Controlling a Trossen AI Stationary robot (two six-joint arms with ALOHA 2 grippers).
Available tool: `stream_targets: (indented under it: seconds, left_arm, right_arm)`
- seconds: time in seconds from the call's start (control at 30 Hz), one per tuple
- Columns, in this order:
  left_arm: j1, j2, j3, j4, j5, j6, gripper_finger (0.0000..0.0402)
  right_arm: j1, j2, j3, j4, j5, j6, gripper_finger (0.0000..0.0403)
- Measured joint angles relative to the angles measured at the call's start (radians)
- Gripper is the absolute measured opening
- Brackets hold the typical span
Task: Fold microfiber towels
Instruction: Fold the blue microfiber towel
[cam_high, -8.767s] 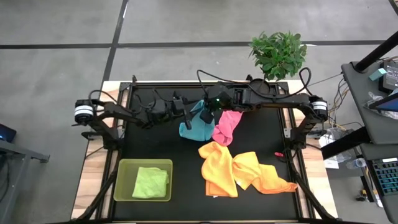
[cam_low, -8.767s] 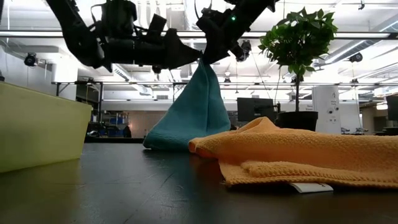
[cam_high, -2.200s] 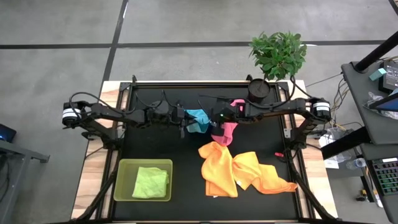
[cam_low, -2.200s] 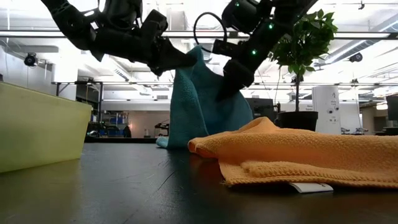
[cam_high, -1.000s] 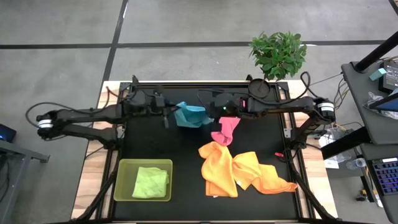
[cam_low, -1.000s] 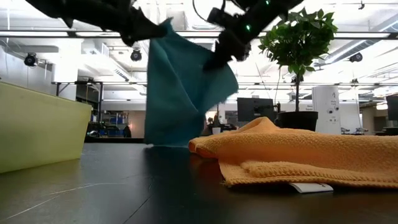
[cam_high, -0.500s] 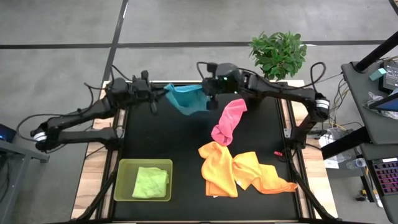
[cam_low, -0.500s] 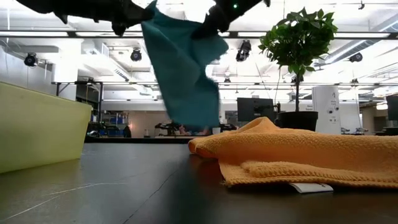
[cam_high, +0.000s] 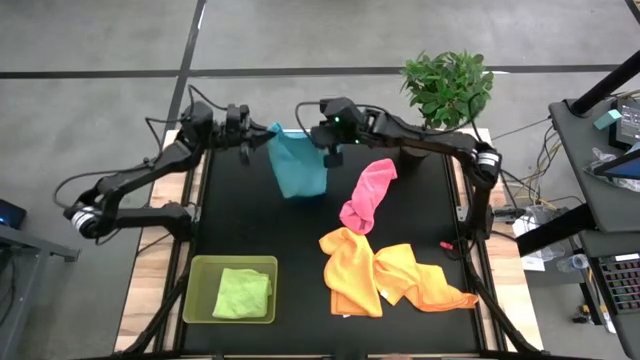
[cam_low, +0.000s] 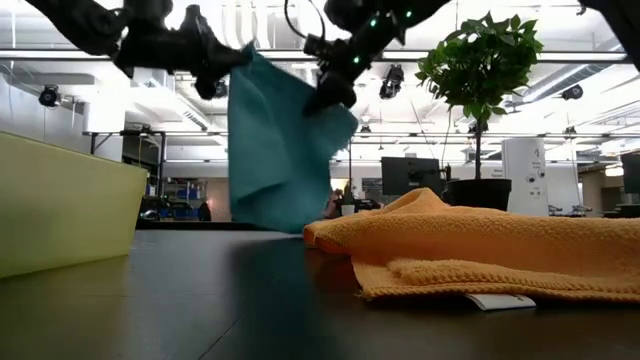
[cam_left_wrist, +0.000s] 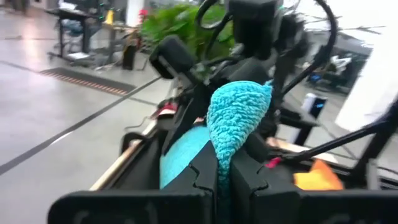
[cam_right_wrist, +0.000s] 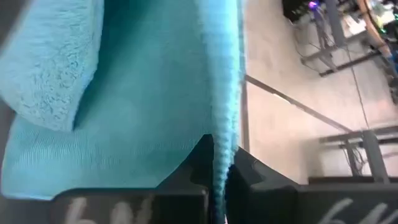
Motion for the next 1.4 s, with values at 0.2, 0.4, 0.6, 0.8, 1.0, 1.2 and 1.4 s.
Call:
stream_targets:
  seconds: [0.2,0.4,0.6,0.8,1.0,1.2,1.4]
  left_arm:
    - [0.106,0.070,0.016,-0.001,0.060,0.018,0.0000]
    - [0.149,0.084,0.046,0.000,0.171,0.035,0.0000]
    - [0.149,0.061,0.056,0.004,0.185,0.039,0.0000]
    - [0.148,0.059,0.040,-0.001,0.185,0.033,0.0000]
    - [0.148,0.059,0.019,0.000,0.186,0.031,0.0000]
    - [0.112,0.059,-0.006,-0.002,0.186,0.025,0.0000]
    - [0.028,0.059,-0.053,-0.001,0.186,0.025,0.0000]
  right_arm:
    - [-0.072,0.035,0.024,0.021,0.000,0.018,0.0008]
    - [-0.089,0.026,0.024,0.017,0.000,0.024,0.0008]
    - [-0.086,0.013,0.024,0.017,0.001,0.029,0.0008]
    - [-0.085,0.013,0.024,-0.001,0.001,0.038,0.0008]
    - [-0.085,0.013,0.024,-0.035,-0.005,0.071,0.0008]
    - [-0.085,0.013,0.024,-0.144,-0.120,0.139,0.0008]
    - [-0.059,0.013,0.019,-0.255,-0.185,0.179,0.0008]
